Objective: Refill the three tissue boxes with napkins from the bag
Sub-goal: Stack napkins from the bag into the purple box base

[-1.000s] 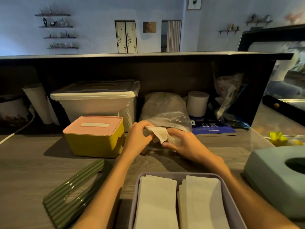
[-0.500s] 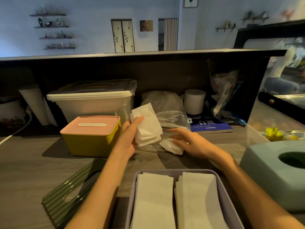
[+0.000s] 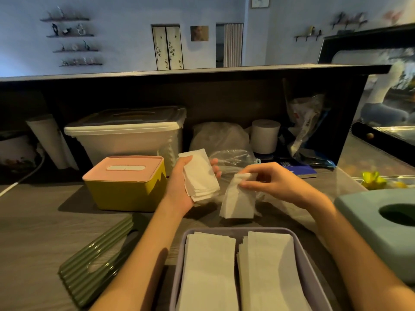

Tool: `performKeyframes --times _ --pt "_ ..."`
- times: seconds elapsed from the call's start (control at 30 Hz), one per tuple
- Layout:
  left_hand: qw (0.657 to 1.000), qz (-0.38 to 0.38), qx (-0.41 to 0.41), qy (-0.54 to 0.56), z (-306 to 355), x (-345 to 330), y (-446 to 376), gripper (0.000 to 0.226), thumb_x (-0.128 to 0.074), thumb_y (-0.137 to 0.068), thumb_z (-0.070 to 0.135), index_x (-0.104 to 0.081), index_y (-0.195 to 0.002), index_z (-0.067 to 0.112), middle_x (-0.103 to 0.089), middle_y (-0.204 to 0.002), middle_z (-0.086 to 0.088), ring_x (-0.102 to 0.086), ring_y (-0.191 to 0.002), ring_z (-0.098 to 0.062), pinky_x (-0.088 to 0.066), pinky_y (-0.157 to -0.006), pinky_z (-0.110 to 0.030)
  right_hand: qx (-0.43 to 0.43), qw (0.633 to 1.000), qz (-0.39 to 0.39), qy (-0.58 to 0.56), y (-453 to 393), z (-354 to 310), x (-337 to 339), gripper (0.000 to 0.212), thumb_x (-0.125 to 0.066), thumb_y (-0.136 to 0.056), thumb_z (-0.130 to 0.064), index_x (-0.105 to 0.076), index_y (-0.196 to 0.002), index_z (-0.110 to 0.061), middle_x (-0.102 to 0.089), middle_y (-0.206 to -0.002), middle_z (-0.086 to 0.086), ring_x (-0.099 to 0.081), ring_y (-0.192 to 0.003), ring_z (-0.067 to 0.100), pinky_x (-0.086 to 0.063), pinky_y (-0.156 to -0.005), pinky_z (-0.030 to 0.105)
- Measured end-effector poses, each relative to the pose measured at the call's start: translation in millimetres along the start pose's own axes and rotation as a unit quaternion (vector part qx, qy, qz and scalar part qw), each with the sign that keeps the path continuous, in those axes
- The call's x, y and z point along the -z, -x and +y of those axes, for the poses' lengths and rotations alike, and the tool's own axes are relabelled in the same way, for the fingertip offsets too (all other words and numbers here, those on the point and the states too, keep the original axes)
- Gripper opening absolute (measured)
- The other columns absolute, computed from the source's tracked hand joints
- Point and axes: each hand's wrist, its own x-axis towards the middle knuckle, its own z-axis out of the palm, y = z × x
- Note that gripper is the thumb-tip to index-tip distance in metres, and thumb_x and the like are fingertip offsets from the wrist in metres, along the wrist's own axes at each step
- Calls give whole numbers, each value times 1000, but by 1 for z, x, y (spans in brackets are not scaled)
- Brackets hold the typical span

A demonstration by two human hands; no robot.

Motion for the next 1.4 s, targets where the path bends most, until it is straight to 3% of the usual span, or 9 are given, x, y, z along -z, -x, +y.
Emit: performKeyframes --times 0.2,0.37,0.6,0.73,0.87,1.0,1.13,1.3,1.4 --pt "962 -22 13 -272 -15 -10 4 46 -40 -102 57 -64 -125 26 -77 -109 -6 -74 -99 -23 -59 -84 -38 27 986 77 -145 0 -15 -11 26 -79 -88 -24 -72 -113 -23 -74 -107 -7 -72 -101 11 -62 -78 27" --pt "953 -54 45 -296 -26 -16 5 65 -33 -92 75 -57 -130 27 -74 -113 -13 -72 -105 -31 -58 -91 -46 33 990 126 -60 -8 -3 -27 22 -81 -85 -30 -70 -103 -26 -71 -104 -12 -68 -95 4 -59 -73 20" --pt "951 -110 76 -278 -36 -18 1 77 -26 -88 81 -57 -130 24 -75 -100 -10 -73 -90 -24 -60 -75 -34 8 986 163 17 -14 6 -35 30 -82 -82 -41 -63 -106 -38 -61 -109 -19 -62 -98 3 -55 -69 18" --pt "924 -146 116 -333 -32 -19 0 87 -29 -85 85 -48 -139 20 -70 -103 -13 -70 -90 -24 -59 -76 -34 -34 997 71 4 -11 8 -28 49 -78 -86 -44 -58 -130 -40 -59 -118 -23 -59 -109 2 -56 -84 24" --pt "868 -112 59 -481 -23 -8 5 83 -60 -77 79 -45 -141 29 -64 -125 -5 -65 -112 -23 -55 -100 -42 -15 997 72 -20 7 12 -30 42 -73 -91 -42 -64 -131 -35 -69 -119 -17 -65 -109 2 -58 -88 25" --pt "810 -114 -65 -572 -16 16 14 44 -83 -83 33 -61 -119 23 -66 -113 3 -65 -103 -10 -60 -83 -29 -40 986 117 -110 24 23 -43 28 -70 -95 -31 -69 -123 -27 -74 -111 -12 -69 -103 3 -58 -84 22" --pt "812 -90 -169 -552 -22 25 18 30 -81 -83 10 -65 -105 22 -68 -100 2 -64 -87 4 -55 -69 -17 -49 979 136 -142 26 28 -60 25 -67 -97 -13 -65 -120 -20 -72 -112 -5 -69 -106 7 -55 -80 19" --pt "807 -63 -174 -561 -41 25 14 32 -75 -90 19 -61 -119 20 -67 -109 2 -65 -99 -8 -52 -76 -16 -9 973 164 -160 24 30 -74 38 -70 -93 -9 -59 -127 -19 -65 -122 -2 -65 -111 13 -58 -84 24" --pt "852 -43 -169 -494 -51 17 16 29 -69 -94 34 -61 -119 21 -67 -111 1 -65 -100 -10 -54 -75 -17 20 972 152 -175 24 28 -79 45 -70 -94 -11 -54 -135 -19 -60 -129 -4 -64 -114 11 -57 -85 23"
